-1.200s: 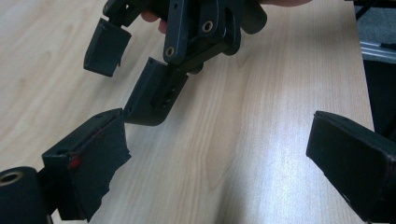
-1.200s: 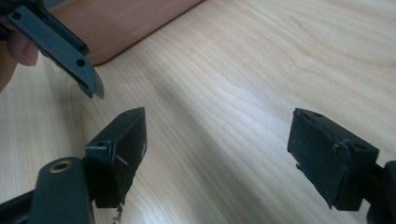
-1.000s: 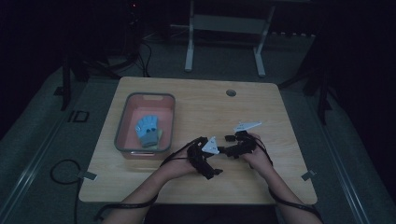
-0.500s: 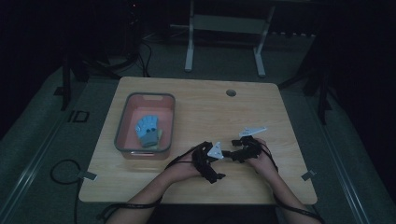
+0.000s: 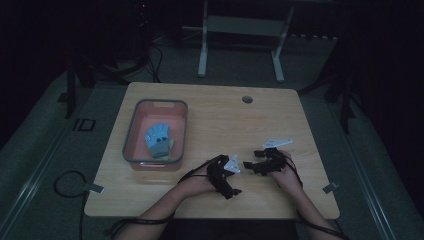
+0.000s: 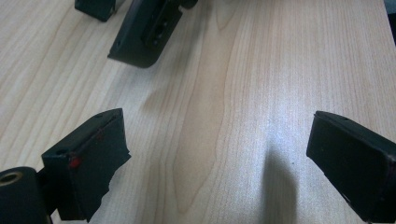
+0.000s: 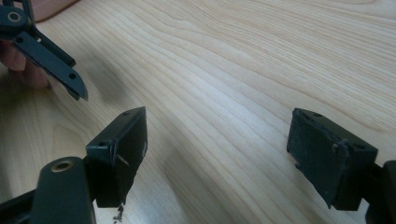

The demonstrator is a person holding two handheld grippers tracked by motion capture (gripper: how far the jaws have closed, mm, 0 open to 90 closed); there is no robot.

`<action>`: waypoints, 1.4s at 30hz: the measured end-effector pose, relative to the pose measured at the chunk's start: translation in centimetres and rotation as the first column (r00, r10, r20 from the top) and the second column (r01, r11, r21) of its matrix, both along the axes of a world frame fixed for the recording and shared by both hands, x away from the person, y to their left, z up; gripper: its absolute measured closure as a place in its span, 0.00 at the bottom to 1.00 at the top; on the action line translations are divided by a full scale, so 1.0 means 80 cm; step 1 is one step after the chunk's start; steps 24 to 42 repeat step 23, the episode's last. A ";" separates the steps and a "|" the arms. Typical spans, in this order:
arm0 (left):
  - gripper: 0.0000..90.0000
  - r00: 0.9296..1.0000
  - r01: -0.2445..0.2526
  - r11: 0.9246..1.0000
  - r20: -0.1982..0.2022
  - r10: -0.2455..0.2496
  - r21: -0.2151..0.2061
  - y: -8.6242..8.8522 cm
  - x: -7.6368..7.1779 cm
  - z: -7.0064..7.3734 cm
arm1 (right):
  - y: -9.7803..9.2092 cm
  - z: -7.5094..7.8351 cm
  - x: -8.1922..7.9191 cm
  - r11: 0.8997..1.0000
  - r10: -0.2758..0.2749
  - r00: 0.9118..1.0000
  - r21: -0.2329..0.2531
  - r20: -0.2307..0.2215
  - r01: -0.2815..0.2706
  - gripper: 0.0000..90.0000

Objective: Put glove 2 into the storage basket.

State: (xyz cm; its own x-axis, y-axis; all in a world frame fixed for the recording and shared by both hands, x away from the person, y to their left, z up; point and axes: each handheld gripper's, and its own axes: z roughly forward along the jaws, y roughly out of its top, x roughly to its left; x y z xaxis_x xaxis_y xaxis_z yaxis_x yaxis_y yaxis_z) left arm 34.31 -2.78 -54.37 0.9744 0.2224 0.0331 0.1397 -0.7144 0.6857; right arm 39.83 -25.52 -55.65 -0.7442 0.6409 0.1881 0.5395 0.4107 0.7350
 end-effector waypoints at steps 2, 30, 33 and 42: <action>0.05 1.000 0.003 1.000 -0.001 -0.003 0.004 0.000 0.000 -0.001 | -0.002 0.000 -0.001 1.000 -0.007 1.000 -0.002 -0.002 0.007 0.22; 0.05 1.000 0.002 1.000 0.003 -0.002 -0.020 0.005 0.000 0.002 | -0.013 0.000 -0.013 0.999 -0.026 0.997 -0.028 0.066 0.028 0.22; 0.05 1.000 0.002 1.000 0.003 -0.002 -0.020 0.005 0.000 0.002 | -0.013 0.000 -0.013 0.999 -0.026 0.997 -0.028 0.066 0.028 0.22; 0.05 1.000 0.002 1.000 0.003 -0.002 -0.020 0.005 0.000 0.002 | -0.013 0.000 -0.013 0.999 -0.026 0.997 -0.028 0.066 0.028 0.22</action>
